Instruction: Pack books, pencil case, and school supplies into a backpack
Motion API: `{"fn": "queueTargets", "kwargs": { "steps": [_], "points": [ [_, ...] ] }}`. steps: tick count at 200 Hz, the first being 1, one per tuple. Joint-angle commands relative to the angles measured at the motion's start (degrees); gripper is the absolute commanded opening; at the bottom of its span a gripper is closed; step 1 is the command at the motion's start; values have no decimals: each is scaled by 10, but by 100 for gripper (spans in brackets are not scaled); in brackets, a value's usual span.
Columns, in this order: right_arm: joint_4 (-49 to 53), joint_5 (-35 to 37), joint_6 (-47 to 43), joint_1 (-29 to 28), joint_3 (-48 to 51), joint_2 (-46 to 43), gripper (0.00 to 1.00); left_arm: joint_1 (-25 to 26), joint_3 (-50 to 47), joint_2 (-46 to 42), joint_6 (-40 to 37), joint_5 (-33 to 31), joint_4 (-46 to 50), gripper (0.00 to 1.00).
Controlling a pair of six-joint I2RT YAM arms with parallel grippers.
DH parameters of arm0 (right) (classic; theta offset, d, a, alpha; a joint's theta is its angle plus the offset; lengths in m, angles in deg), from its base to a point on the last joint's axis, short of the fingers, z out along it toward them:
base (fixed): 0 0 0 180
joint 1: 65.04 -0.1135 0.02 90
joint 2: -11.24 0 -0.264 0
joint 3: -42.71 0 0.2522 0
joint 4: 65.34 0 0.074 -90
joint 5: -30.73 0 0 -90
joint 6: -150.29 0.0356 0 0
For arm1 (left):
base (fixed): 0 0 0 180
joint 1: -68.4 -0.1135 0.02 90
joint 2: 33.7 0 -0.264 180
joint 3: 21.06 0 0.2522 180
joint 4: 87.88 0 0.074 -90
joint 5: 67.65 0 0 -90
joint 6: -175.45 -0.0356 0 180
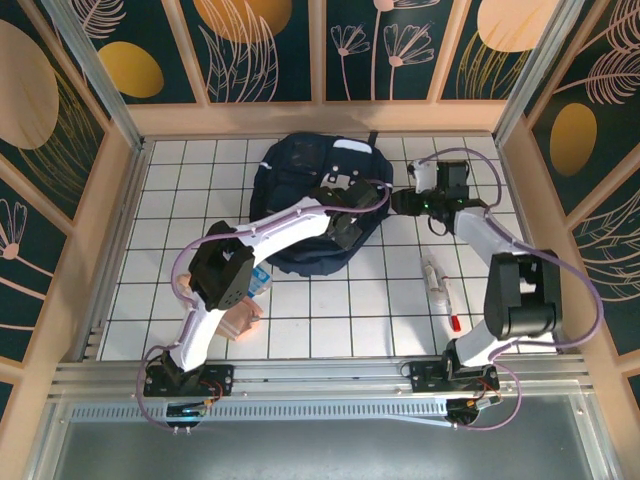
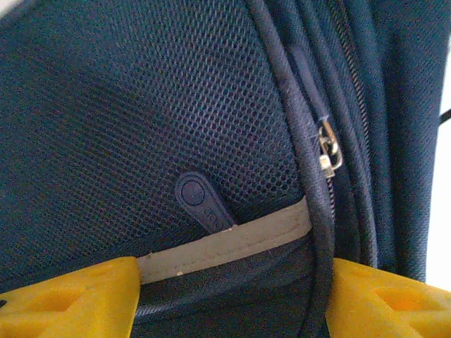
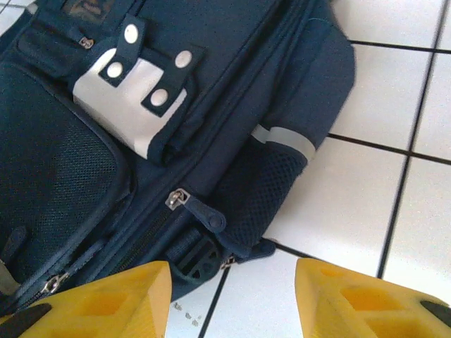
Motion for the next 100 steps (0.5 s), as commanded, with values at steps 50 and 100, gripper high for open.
{"fn": "queueTargets", "kwargs": {
  "steps": [50,100],
  "points": [
    [19,-66,-88,1,-42,35,49,-39,11,-22,-48,-27,23,0],
    [54,-135,-283,-32,-36,57,48,-39,8,-120,-131,-18,39,0]
  ]
}}
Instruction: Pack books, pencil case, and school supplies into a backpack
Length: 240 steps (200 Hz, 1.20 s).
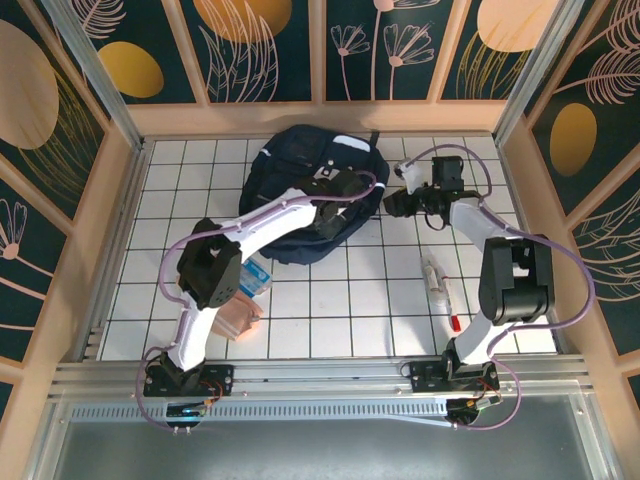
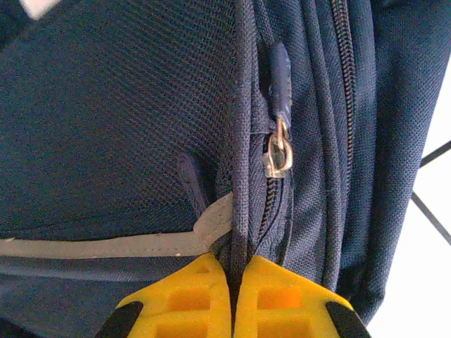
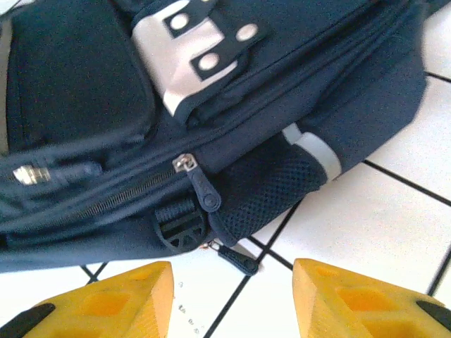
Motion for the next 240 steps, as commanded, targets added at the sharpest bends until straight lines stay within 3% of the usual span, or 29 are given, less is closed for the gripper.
{"fn": "queueTargets", "kwargs": {
  "steps": [1,58,119,186,214,223,240],
  "points": [
    [26,-50,-129,-27,-6,15,48,-1,8,-77,-56,-8,12,0],
    [99,-73,-358,-41,-66,63,49,-2,0,-126,-88,-19,-20,0],
    [172,-158,-423,-20,-139,123,50,-1,-41,-165,-92,27,-70,0],
    [234,-209,-405,-11,-203,181,48,-1,-60,-166,-91,75,-85,0],
    [379,-213,-499,6,-255,193,39,-1,-68,-172,-90,66,-88,0],
    [382,-213,-537,14,-238,179,39,-1,-75,-176,-89,63,-95,0],
    [338,-239,-530,38,-202,151,40,-1,-83,-182,-89,53,-105,0]
  ]
}}
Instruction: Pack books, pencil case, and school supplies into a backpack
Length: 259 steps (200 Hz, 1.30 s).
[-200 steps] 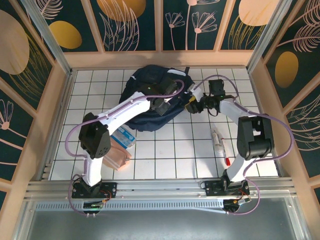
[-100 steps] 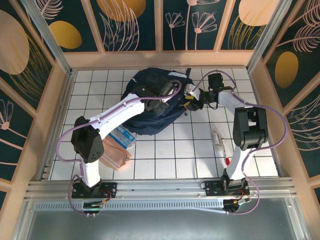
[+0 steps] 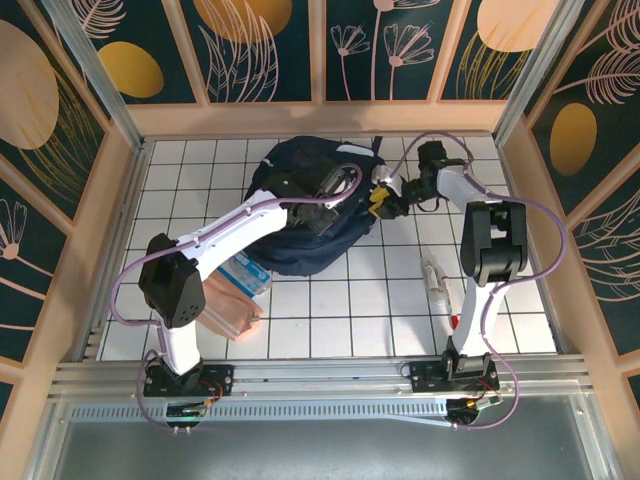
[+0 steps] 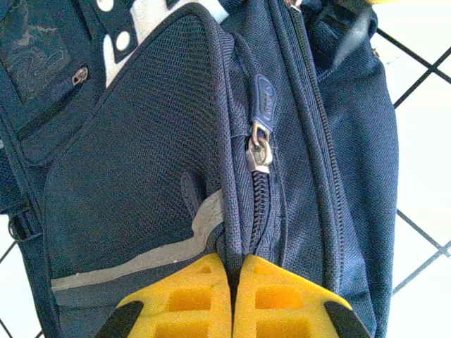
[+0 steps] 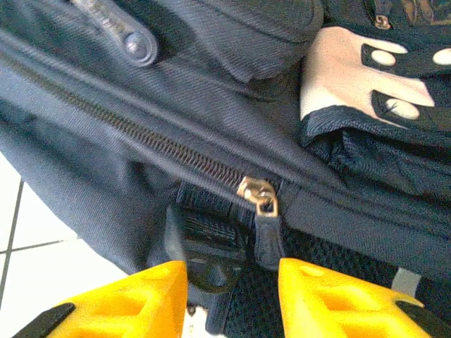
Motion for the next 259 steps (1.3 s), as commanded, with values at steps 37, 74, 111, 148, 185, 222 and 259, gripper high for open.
{"fn": "queueTargets", "kwargs": {
  "steps": [37,74,111,148,185,222,259],
  "points": [
    [-61,-55,16,41,65,-64,47,3,-18,-55,2,9,-67,0],
    [-221,-61,158,-2,103,-63,47,3,-25,-62,14,29,-73,0],
    [-201,-29,175,-19,82,-16,44,3,-29,-73,29,41,-83,0],
    [-149,-71,172,-9,75,-10,45,3,-39,-81,37,44,-98,0],
    [-126,-42,173,-6,76,-5,46,3,-33,-74,41,45,-100,0],
    [-136,-72,181,-6,71,0,41,3,-33,-68,44,61,-101,0],
    [-104,-108,152,-5,49,13,29,2,-33,-65,44,75,-103,0]
  ]
}}
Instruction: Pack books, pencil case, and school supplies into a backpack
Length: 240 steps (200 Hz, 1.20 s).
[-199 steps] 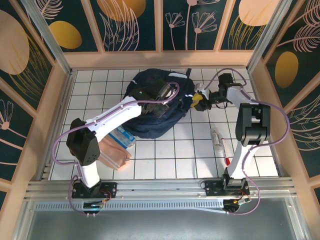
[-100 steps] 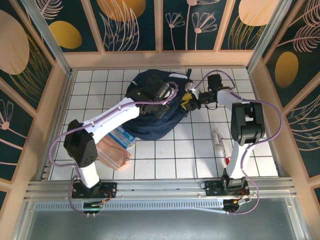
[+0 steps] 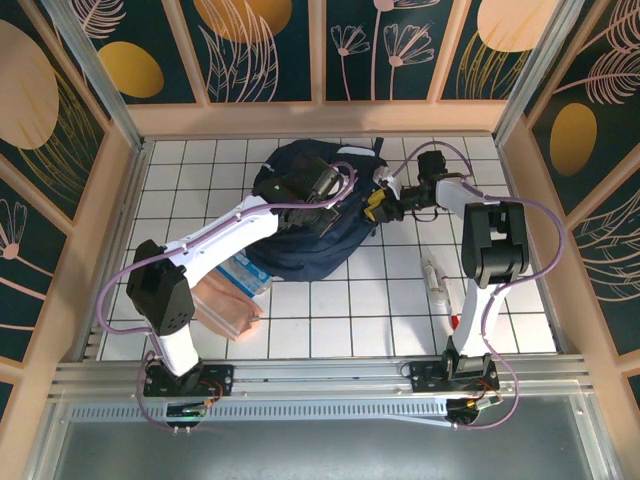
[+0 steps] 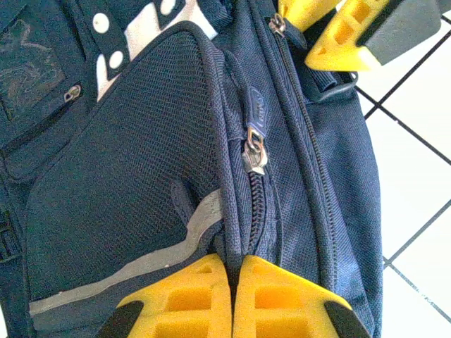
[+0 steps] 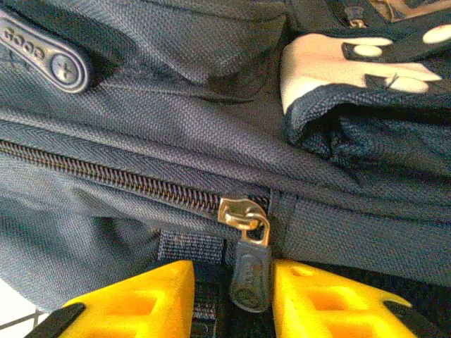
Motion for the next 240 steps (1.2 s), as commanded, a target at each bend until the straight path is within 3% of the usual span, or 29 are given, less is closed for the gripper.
{"fn": "queueTargets", "kwargs": {
  "steps": [1,72,135,162,209,240],
  "points": [
    [42,-42,-25,1,-30,18,28,3,11,-23,6,26,-54,0],
    [97,-79,-95,20,-37,9,0,3,16,-18,-9,17,-55,0],
    [146,-98,-117,24,-33,-11,0,3,24,-3,36,7,-69,0],
    [197,-78,-103,5,-22,-27,0,3,50,23,71,33,-68,0],
    [195,-52,-96,-13,45,-115,0,3,100,71,141,72,-81,0],
    [214,-40,-111,-60,60,-144,0,5,133,111,178,98,-82,0]
  ]
}}
